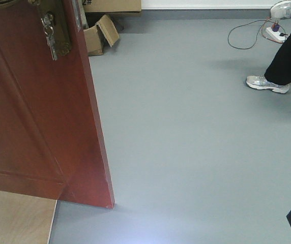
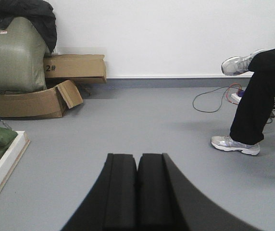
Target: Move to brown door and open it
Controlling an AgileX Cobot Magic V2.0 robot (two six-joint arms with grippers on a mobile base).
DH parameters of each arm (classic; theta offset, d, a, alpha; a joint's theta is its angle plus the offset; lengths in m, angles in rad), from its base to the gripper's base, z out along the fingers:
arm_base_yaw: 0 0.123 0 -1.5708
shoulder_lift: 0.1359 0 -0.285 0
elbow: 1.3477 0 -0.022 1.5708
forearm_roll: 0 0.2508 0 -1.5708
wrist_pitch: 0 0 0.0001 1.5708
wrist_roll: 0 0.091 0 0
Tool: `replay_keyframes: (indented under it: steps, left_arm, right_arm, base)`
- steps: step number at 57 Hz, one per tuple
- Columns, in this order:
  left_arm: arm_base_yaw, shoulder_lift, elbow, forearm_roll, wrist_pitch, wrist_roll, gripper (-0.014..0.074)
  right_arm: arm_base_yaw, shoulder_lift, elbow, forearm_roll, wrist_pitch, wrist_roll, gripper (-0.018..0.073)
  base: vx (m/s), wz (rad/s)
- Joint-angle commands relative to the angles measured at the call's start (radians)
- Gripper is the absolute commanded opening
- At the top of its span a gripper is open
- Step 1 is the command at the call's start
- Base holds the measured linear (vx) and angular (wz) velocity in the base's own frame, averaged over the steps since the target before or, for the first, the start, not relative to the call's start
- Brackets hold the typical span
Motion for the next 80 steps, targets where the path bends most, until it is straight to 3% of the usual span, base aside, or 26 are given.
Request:
replay_keyframes:
  steps: [1, 80]
  left_arm:
    - [-0.006, -0.033, -0.031, 0.0, -0.079, -0.008, -0.0006]
    - [-0.006, -0.033, -0.031, 0.0, -0.076, -0.008, -0.0006]
  right_arm:
    - [0.001, -0.01, 0.005, -0.003, -0.082, -0.005, 0.0]
    - [0.001, -0.01, 0.005, -0.003, -0.082, -0.005, 0.0]
  base:
    - [0.1, 0.02]
    - [0.05, 0.02]
